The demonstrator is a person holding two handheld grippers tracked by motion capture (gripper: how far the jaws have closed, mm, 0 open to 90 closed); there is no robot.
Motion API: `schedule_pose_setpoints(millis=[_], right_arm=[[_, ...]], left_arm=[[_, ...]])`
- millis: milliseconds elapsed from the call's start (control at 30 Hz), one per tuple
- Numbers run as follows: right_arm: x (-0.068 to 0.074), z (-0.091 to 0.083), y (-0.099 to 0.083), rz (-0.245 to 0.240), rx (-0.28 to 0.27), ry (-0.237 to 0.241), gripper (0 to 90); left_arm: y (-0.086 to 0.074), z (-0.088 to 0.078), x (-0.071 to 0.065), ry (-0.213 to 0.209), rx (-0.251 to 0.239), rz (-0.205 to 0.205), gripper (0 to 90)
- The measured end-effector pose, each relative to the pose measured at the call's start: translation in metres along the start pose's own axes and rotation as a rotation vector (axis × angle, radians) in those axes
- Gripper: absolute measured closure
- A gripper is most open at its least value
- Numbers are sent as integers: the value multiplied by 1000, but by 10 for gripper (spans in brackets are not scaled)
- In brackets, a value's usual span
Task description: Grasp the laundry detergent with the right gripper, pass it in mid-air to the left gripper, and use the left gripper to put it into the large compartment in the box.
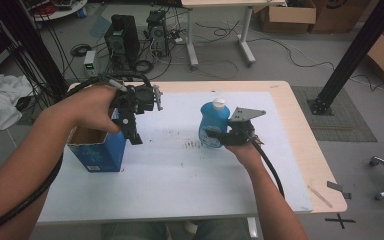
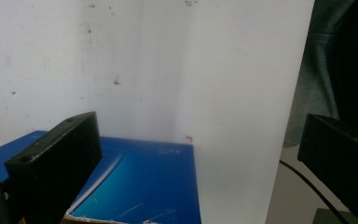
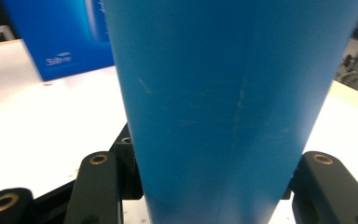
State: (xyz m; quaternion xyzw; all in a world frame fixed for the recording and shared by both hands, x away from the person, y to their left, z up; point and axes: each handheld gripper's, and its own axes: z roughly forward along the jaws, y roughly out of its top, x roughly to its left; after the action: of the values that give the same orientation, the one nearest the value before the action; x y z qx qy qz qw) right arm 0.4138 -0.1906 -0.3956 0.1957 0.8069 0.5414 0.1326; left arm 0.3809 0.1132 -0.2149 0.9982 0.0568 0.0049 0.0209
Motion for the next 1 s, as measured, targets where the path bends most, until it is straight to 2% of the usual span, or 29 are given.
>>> schedule_pose_setpoints(millis=[133, 167, 200, 267, 400, 433, 467, 633, 667, 733, 767, 1000], right_arm=[[5, -6, 8, -14, 1, 31, 458], [10, -10, 14, -28, -1, 61, 459], [10, -10, 14, -28, -1, 61, 459], [19, -13, 21, -55, 7, 100, 459], [26, -14, 26, -77, 19, 134, 459], [31, -12, 28, -85, 28, 160, 458], [31, -12, 28, -85, 28, 160, 458], [45, -7, 31, -109, 35, 221, 456], [51, -4, 31, -111, 30, 257, 455], [53, -3, 32, -112, 31, 265, 455], [59, 1, 32, -121, 34, 287, 455], [70, 12, 30, -125, 45, 323, 456]], left_arm=[[2, -2, -1, 1, 1, 1, 1], [2, -2, -1, 2, -1, 2, 1], [3, -3, -1, 2, -2, 3, 1], [6, -4, -3, 4, 3, 6, 1], [9, -6, -5, 8, 1, 11, 1], [10, -7, -6, 8, 3, 14, 1], [11, -7, -7, 9, 5, 16, 1], [14, -9, -11, 13, -5, 24, 1], [15, -9, -12, 13, -9, 25, 1], [16, -9, -14, 15, -15, 28, 1], [18, -9, -15, 16, -17, 31, 1], [22, -9, -20, 14, -7, 44, 1]])
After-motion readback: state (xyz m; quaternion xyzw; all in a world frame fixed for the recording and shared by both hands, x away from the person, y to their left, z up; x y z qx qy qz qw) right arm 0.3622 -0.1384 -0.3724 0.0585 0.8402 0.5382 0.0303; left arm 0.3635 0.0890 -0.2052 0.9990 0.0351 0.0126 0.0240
